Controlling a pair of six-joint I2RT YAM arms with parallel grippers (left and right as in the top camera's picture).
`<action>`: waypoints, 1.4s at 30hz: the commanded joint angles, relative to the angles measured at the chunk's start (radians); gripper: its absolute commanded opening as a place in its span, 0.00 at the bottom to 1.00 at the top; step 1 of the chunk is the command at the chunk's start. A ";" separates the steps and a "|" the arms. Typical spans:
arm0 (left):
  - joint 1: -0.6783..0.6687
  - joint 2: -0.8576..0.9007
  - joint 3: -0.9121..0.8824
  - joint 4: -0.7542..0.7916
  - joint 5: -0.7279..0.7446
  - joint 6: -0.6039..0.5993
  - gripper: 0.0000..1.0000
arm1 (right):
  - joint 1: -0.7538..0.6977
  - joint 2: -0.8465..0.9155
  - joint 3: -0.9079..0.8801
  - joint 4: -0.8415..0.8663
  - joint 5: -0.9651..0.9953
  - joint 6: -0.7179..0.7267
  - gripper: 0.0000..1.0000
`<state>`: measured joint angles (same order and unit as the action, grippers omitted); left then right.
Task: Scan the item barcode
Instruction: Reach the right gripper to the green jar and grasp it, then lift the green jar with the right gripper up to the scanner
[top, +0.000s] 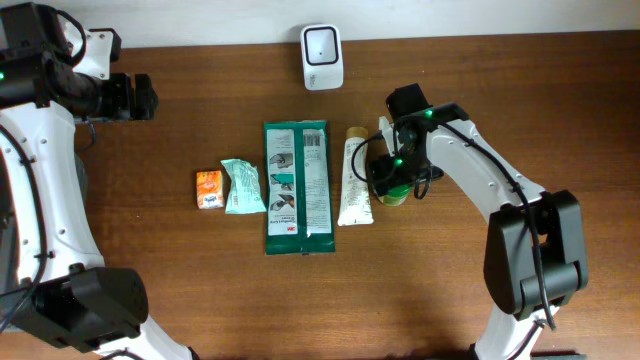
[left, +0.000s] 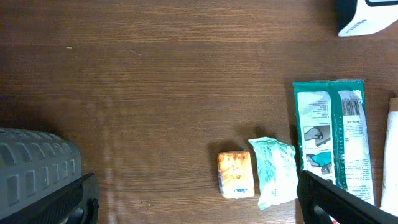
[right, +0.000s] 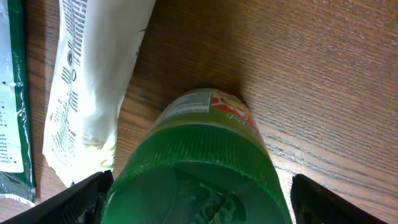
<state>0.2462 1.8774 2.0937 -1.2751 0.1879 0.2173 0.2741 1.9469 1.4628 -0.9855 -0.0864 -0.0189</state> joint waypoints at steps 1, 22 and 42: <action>0.000 -0.011 0.007 0.002 0.014 0.013 0.99 | 0.002 0.009 0.005 0.007 -0.015 -0.055 0.89; 0.000 -0.011 0.007 0.002 0.014 0.013 0.99 | 0.000 0.041 0.001 0.010 -0.032 -0.071 0.63; 0.000 -0.011 0.007 0.002 0.014 0.013 0.99 | -0.002 0.041 0.302 -0.259 -0.318 0.570 0.50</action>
<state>0.2462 1.8774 2.0937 -1.2751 0.1879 0.2173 0.2737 1.9888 1.7332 -1.2675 -0.2150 0.3531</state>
